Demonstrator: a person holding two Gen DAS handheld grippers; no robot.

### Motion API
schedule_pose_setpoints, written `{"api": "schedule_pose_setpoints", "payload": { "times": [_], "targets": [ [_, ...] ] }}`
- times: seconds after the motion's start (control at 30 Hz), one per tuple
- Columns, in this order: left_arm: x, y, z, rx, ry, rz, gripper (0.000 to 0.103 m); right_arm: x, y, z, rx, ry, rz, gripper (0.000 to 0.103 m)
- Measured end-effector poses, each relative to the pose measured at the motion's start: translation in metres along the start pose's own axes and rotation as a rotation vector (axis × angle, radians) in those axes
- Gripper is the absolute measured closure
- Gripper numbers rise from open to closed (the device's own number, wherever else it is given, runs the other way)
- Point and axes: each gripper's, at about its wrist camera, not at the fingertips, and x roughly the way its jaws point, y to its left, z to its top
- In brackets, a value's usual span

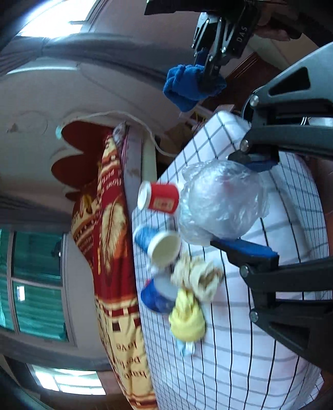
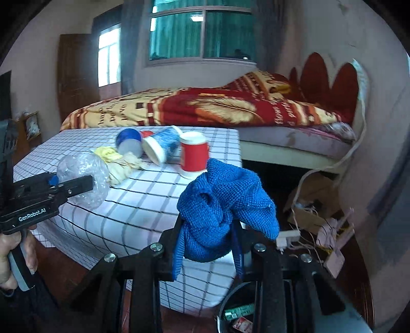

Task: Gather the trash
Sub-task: 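Carry the bag and sock over the bin and open both tools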

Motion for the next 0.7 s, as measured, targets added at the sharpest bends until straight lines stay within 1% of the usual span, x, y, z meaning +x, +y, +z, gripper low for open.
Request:
{"api": "schedule_pose_setpoints", "payload": {
  "times": [0.33, 0.53, 0.7],
  "targets": [
    [0.016, -0.063, -0.003, 0.077, 0.03, -0.102, 0.057, -0.024, -0.053, -0.024, 0.087, -0.004, -0.071, 0.069],
    [0.026, -0.1, -0.009, 0.119, 0.058, -0.167, 0.057, -0.035, -0.084, -0.047, 0.131, 0.02, -0.118, 0.069],
    [0.039, -0.124, -0.02, 0.141, 0.1, -0.21, 0.057, -0.04, -0.102, -0.066, 0.151, 0.047, -0.148, 0.069]
  ]
}}
